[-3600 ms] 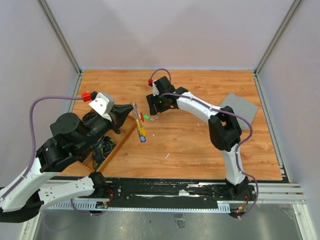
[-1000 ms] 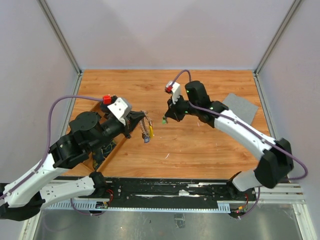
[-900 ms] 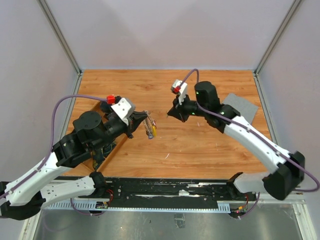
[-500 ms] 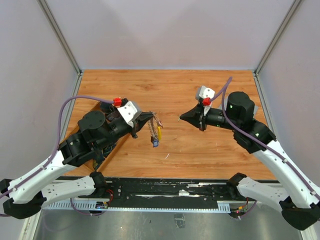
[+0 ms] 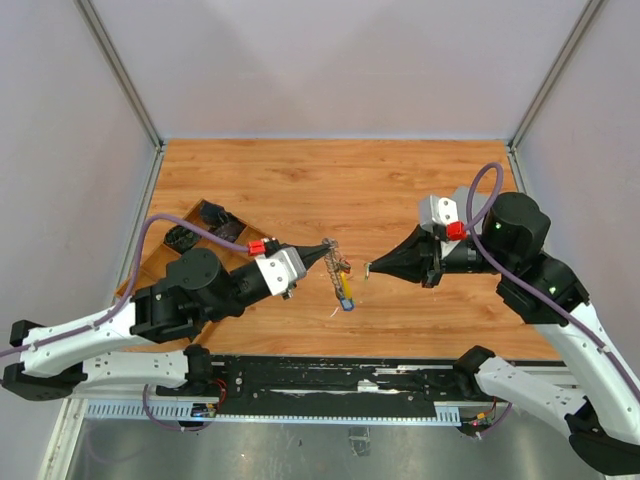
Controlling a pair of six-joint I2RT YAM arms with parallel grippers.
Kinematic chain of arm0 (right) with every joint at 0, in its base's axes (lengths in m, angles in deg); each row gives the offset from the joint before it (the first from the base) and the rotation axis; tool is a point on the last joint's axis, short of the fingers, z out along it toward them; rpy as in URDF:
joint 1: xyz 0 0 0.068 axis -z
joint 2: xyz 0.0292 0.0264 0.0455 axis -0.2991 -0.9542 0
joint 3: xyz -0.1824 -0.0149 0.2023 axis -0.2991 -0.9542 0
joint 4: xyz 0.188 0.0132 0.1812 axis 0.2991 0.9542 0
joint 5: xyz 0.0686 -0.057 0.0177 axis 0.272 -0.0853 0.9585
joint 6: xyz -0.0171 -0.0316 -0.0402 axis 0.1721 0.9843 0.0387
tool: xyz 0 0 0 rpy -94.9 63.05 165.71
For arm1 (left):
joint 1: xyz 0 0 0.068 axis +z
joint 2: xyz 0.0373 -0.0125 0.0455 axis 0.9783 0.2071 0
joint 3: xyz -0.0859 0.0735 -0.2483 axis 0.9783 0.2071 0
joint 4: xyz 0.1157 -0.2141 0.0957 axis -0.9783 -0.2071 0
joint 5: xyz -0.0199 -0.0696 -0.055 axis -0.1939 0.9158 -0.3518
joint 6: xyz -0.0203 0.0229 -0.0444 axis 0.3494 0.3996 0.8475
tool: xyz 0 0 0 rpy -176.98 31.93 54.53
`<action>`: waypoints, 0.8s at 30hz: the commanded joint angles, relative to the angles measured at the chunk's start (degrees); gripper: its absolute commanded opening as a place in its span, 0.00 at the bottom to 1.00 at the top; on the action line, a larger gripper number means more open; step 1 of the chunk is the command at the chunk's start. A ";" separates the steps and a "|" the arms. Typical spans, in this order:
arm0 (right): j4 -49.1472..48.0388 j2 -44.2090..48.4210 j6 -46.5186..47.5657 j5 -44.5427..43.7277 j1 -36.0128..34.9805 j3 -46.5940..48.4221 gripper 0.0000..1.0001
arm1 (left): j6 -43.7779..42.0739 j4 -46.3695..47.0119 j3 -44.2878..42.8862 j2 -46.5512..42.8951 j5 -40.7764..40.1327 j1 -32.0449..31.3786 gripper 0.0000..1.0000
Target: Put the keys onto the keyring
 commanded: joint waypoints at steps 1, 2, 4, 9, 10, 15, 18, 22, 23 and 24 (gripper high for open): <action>0.31 0.87 0.06 3.93 0.62 1.20 0.01 | -8.90 9.10 1.02 0.46 -10.01 -5.21 0.00; -0.11 0.99 -0.01 4.06 0.58 1.10 0.01 | -10.03 9.98 1.27 0.68 -11.39 -6.12 0.01; -1.60 1.28 -0.55 4.15 0.58 0.83 0.01 | -12.00 11.80 1.92 1.11 -13.56 -7.22 0.01; -9.51 2.21 -3.75 3.42 0.56 -1.19 0.01 | -14.30 14.32 2.30 2.52 -16.31 -8.83 0.01; -11.15 2.27 -4.49 2.91 0.61 -1.66 0.01 | -14.33 14.60 2.32 2.69 -16.47 -8.96 0.00; -14.23 0.87 -5.79 0.62 0.54 -1.73 0.01 | -13.46 15.77 2.17 3.19 -16.88 -9.17 0.01; -14.60 -0.32 -5.85 -0.26 0.41 -1.61 0.01 | -12.78 16.06 1.98 3.37 -17.25 -9.21 0.00; -15.42 -1.50 -6.25 -1.61 0.07 -1.70 0.01 | -12.39 16.44 1.90 4.03 -17.56 -9.26 0.01; -15.82 -1.76 -6.52 -1.77 -0.11 -1.89 0.01 | -12.37 16.54 1.83 4.20 -17.52 -9.26 0.00; -16.36 -1.96 -6.76 -2.14 -0.26 -1.96 0.01 | -12.29 16.60 1.87 4.38 -17.40 -9.23 0.00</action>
